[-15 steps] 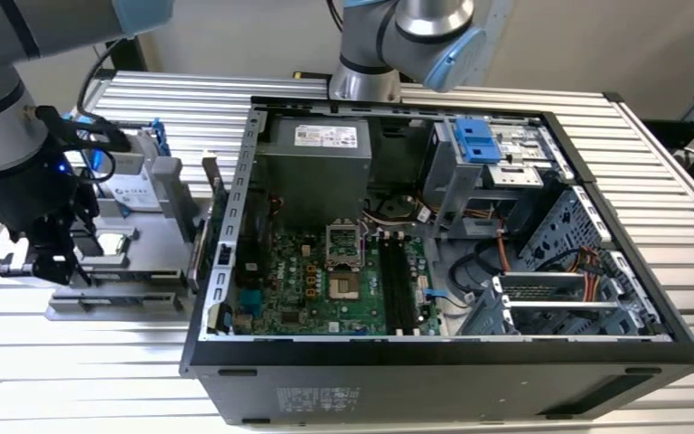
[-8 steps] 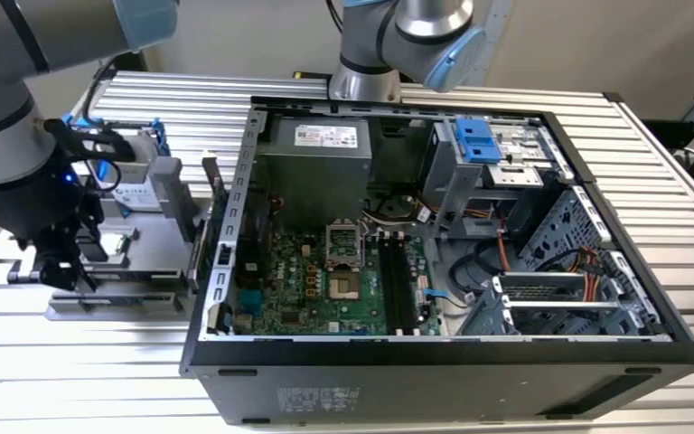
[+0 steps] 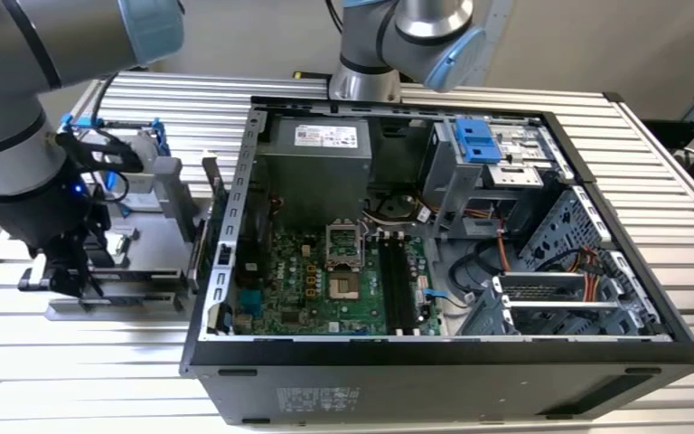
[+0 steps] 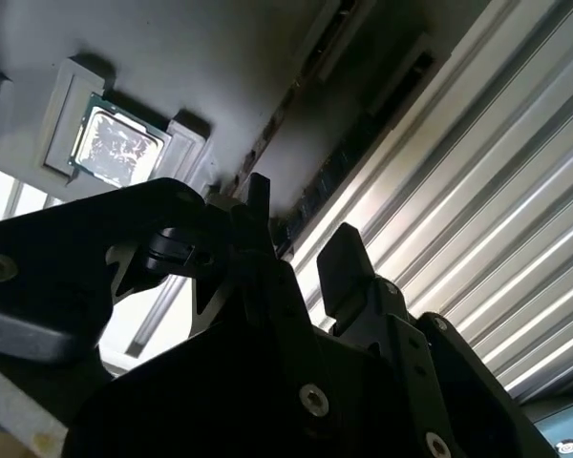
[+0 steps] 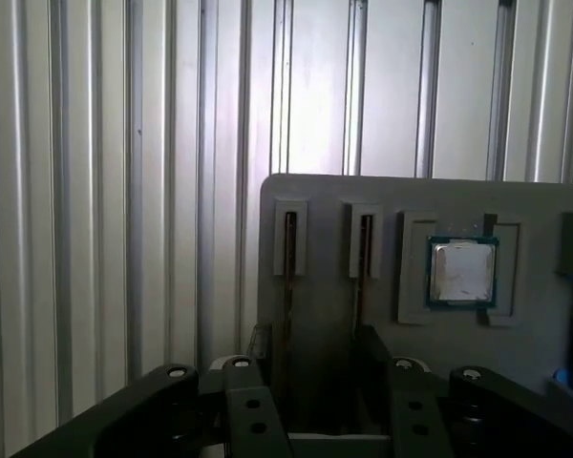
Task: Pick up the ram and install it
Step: 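Pick up the ram and move it above insertion slot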
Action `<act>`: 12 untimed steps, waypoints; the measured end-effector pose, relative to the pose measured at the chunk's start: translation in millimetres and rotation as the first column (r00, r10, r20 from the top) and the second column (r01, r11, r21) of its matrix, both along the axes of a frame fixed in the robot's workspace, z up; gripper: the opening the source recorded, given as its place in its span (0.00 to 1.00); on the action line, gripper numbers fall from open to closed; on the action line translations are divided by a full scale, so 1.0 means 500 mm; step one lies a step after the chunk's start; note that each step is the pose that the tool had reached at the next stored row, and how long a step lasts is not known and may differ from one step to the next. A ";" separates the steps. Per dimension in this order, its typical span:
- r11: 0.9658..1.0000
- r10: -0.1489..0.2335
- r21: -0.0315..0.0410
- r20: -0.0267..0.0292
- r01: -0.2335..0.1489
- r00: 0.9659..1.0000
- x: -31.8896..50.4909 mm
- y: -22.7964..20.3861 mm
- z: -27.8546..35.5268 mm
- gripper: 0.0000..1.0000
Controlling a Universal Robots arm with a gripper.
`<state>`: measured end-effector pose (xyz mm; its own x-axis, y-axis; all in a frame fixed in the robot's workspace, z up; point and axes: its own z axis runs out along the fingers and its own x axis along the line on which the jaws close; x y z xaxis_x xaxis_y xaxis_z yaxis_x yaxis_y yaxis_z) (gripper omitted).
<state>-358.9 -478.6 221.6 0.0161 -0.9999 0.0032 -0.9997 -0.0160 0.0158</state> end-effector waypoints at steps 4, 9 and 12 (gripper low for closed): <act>1.000 -0.006 0.000 0.000 0.006 1.000 0.002 -0.0003 -0.011 1.00; 1.000 -0.009 0.000 -0.001 0.009 1.000 0.002 -0.0037 -0.022 1.00; 1.000 -0.012 0.000 0.000 0.012 1.000 0.002 -0.0056 -0.030 1.00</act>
<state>-357.8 -481.4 206.6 0.0042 -1.0000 0.0031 -0.9999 -0.0042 0.0163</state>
